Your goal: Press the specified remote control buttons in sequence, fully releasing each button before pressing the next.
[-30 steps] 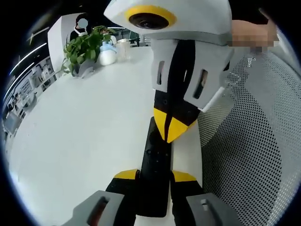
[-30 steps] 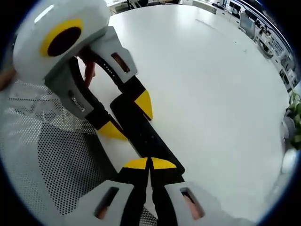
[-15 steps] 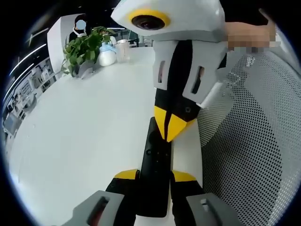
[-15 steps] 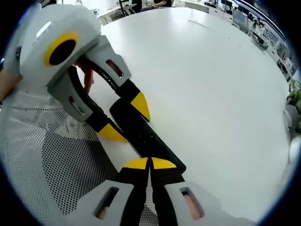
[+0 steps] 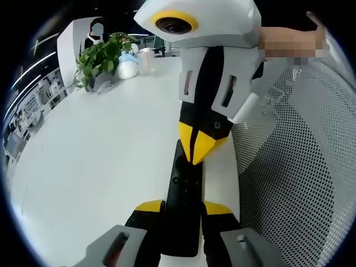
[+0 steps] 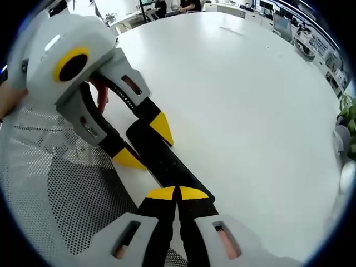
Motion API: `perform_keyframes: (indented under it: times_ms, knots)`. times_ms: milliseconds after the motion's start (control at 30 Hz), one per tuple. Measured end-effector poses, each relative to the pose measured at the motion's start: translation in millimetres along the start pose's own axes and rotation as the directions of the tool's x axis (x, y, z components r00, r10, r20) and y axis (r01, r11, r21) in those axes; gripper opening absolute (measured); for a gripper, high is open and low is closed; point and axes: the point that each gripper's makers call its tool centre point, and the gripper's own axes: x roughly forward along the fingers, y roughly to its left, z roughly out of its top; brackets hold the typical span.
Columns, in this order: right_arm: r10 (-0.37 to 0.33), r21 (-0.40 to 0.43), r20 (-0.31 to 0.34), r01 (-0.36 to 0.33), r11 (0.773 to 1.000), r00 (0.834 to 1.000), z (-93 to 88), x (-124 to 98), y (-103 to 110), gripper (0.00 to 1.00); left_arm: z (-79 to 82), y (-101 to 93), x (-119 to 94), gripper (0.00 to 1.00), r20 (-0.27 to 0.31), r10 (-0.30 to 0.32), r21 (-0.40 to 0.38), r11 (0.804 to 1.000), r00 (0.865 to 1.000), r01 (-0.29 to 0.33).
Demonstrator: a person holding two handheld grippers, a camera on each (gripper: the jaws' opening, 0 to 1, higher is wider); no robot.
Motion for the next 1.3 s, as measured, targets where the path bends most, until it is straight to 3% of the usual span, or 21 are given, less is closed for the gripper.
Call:
perform_keyframes:
  times_ms: [500,900,1100,1300]
  knots:
    - [-0.042,-0.041,0.012,0.042,0.998,0.999,4.8,2.0,-4.0,0.00,0.0,0.0,0.0,0.25,-0.004,-0.001,0.002,1.000,1.000,0.001]
    - [-0.034,-0.033,0.030,0.035,0.999,0.999,6.5,3.8,-3.7,0.00,0.3,0.2,0.1,0.25,-0.008,-0.001,0.003,1.000,1.000,0.001]
    - [-0.052,-0.076,-0.002,0.052,0.996,0.999,7.1,5.1,-3.0,0.00,0.3,0.4,0.6,0.25,-0.015,-0.005,0.008,1.000,1.000,0.006]
    - [-0.033,-0.056,0.005,0.034,0.998,0.999,6.9,5.1,-4.5,0.00,0.5,0.3,0.7,0.25,-0.017,-0.010,0.012,1.000,1.000,0.010]
